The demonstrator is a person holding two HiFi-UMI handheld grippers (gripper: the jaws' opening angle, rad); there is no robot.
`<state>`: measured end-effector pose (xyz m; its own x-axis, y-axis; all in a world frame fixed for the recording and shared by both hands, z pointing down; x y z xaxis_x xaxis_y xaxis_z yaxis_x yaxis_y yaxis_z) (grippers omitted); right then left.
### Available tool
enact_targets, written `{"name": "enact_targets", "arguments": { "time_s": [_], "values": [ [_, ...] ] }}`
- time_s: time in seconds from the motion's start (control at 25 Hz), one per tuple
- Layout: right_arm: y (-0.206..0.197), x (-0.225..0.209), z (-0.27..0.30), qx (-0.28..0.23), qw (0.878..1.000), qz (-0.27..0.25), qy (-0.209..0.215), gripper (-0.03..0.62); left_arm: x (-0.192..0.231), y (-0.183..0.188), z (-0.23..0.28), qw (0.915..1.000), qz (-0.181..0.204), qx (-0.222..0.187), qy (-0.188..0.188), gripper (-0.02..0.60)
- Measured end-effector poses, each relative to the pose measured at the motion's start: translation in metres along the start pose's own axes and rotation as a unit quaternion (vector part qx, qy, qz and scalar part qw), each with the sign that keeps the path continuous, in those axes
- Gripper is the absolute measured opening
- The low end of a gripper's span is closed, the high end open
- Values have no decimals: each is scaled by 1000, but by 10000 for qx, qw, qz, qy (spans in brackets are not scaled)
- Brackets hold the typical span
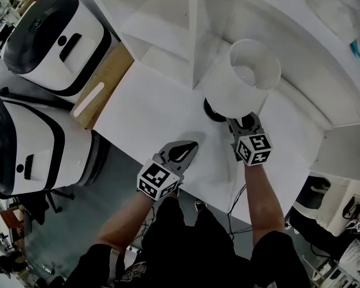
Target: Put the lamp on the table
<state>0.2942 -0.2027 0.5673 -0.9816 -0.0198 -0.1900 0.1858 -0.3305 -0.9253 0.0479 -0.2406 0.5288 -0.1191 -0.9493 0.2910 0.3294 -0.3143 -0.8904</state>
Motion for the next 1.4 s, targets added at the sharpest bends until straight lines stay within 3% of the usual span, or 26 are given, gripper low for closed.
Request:
{"name": "enact_targets", "arguments": {
  "time_s": [0.24, 0.48, 0.84, 1.08, 1.4],
  "values": [
    [4, 14, -48, -111, 9996, 109, 237, 150, -27, 0, -9, 9998, 28, -38, 180, 6],
    [13, 38, -102, -367, 9976, 81, 582, 40, -71, 1, -16, 9990, 38, -181, 417, 6],
    [23, 80, -156, -179, 9928, 2, 1188, 29, -124, -6, -55, 9925, -206, -505, 1098, 6],
    [11, 96, -190, -167, 9918, 265, 1239, 26, -156, -17, -83, 9892, -325, -507, 1335, 6],
    [0, 127, -218, -170, 9940, 393, 1002, 26, -166, -23, -118, 9910, -282, -544, 1192, 6]
  ]
}}
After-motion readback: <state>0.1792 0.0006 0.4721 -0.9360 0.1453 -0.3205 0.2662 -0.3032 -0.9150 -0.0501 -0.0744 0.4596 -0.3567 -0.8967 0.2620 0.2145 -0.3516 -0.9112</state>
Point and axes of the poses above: the fingertips, and each gripper's own axes: z forward along the fingers, x to its left, y out of its top, the point moved 9 cm from there along -z, backward along the fingers, and after that the axes turned 1 degree about z, right-handed, at the moved point
